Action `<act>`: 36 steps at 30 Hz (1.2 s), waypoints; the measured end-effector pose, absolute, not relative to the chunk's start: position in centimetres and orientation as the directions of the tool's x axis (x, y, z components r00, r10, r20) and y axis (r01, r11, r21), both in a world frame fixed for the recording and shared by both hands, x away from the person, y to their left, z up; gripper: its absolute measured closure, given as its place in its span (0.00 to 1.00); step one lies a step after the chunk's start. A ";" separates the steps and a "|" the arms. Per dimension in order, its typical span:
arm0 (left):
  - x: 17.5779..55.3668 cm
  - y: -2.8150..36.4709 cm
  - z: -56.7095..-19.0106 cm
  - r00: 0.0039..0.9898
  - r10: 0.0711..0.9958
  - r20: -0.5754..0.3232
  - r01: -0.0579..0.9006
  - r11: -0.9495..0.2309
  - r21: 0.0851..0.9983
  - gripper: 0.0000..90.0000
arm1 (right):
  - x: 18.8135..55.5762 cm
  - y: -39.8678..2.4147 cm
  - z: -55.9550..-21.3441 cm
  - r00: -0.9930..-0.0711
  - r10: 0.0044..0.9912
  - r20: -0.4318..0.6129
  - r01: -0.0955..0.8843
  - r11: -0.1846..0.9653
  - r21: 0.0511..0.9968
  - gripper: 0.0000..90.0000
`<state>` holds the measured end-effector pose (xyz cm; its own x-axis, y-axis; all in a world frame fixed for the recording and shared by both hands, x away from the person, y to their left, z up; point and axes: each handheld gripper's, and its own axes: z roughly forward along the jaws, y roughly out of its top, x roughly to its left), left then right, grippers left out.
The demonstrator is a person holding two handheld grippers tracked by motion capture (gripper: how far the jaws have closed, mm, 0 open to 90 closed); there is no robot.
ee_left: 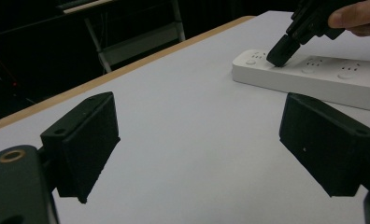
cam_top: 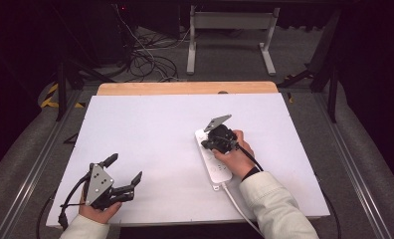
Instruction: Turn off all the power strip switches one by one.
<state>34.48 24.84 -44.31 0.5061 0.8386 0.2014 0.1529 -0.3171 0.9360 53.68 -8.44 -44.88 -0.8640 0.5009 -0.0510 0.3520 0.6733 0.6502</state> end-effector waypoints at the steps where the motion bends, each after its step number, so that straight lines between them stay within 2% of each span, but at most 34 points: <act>1: 34.5 24.8 -44.3 0.506 0.838 0.203 0.153 -0.319 0.935 0.14 | 53.7 -8.5 -44.9 -0.864 0.501 -0.050 0.352 0.673 0.651 1.00; 28: 34.5 24.8 -44.3 0.507 0.839 0.197 0.156 -0.314 0.936 0.14 | 53.7 -8.3 -44.9 -0.848 0.528 -0.045 0.380 0.665 0.643 1.00; 30: 34.5 24.8 -44.3 0.507 0.839 0.198 0.155 -0.315 0.936 0.14 | 53.5 -8.4 -44.4 -0.849 0.525 -0.065 0.352 0.653 0.671 1.00; 33: 34.5 24.9 -44.3 0.505 0.840 0.198 0.156 -0.315 0.936 0.14 | 52.9 -8.9 -42.7 -0.848 0.529 -0.035 0.323 0.568 0.757 1.00; 36: 34.6 24.8 -44.4 0.506 0.839 0.199 0.156 -0.316 0.936 0.14 | 52.6 -8.5 -42.1 -0.856 0.515 -0.051 0.303 0.579 0.757 1.00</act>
